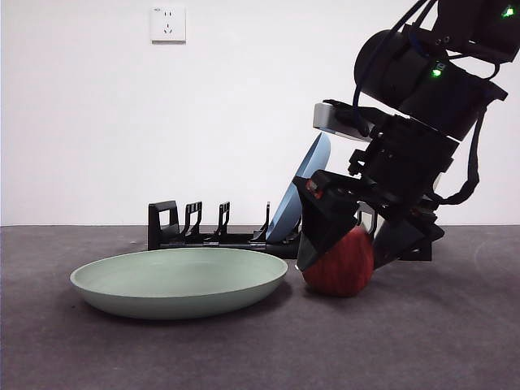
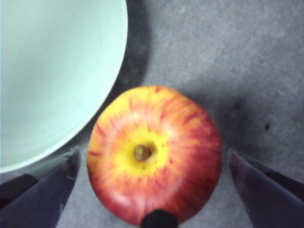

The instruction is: Take the green plate from the plate rack,put the plate on the table,take the apple from the table,put the apple in the plate

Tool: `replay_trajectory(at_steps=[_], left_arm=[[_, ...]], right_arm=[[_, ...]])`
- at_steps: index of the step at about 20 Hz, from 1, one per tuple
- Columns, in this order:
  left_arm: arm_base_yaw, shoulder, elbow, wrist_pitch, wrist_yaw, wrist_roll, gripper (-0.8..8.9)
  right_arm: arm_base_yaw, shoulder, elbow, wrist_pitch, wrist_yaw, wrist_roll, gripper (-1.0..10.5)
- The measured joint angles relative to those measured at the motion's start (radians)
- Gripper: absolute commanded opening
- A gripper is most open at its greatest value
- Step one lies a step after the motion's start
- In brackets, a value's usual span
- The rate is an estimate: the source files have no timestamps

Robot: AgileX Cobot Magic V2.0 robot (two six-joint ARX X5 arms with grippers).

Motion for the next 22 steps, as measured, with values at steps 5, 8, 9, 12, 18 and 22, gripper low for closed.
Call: replay_trajectory(at_steps=[5,8,9,12,18,22], left_arm=[[0.000,0.000,0.000,0.000,0.000,0.000,3.77],[0.000,0.000,0.000,-0.001,0.000,0.000,3.77],[0.000,0.000,0.000,-0.002,0.000,0.000,3.77],[0.000,0.000,0.000,-0.004,0.000,0.000,3.77],[0.000,0.000,0.000,-0.005,0.000,0.000,3.77],[0.000,0.000,0.000,-0.005,0.000,0.000,3.77]], right_arm=[[-0.001,0.000,0.000,0.000,0.002,0.012,-0.2],[-0.001,-0.002,0.000,-0.002,0.002,0.015,-0.1],[-0.001,-0.009,0.000,-0.007,0.001,0.015,-0.1],[0.002,-0.086,0.000,-0.022,0.004,0.032,-0.1],[0.071,-0.190,0.069,0.000,0.005,0.050,-0.1],[0.162,-0.116,0.185,0.025,0.005,0.051,-0.1]])
